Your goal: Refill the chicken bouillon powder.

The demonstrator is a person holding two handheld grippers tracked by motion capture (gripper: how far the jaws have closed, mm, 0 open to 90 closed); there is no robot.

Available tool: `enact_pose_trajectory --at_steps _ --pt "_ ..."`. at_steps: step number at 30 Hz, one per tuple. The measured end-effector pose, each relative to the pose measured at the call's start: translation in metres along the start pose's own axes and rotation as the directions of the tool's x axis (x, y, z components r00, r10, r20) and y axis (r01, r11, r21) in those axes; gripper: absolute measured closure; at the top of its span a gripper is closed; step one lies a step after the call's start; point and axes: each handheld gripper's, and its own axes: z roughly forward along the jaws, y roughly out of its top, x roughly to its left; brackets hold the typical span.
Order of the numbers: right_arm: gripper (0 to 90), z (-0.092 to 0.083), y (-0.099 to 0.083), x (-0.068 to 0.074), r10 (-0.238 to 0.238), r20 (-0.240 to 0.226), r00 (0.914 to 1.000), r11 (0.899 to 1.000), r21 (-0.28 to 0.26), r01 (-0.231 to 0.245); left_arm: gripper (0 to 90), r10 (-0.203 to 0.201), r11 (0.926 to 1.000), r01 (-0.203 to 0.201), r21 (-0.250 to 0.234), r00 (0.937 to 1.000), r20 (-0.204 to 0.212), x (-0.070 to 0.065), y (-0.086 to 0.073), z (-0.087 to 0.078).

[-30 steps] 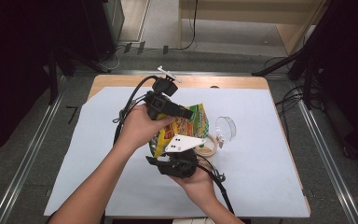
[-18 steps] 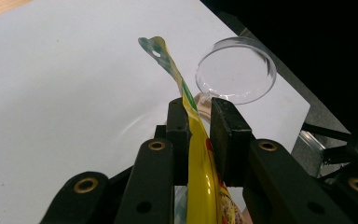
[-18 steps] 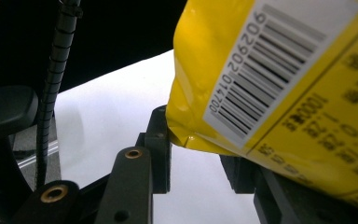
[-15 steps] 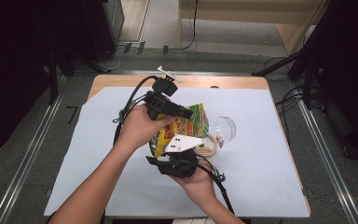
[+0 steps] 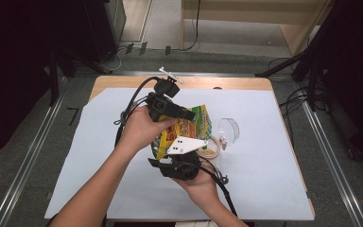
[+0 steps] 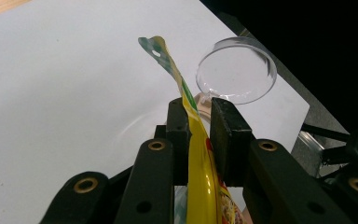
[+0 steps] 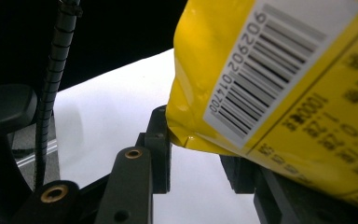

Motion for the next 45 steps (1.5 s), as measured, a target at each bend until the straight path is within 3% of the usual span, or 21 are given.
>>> enact_pose_trajectory --at_steps 45 --pt "67.7 0.0014 -0.0009 0.0012 -0.011 0.006 0.9999 1.000 0.001 0.011 78.1 -0.002 1.0000 0.002 -0.002 1.0000 0.002 0.0010 -0.0025 -0.0007"
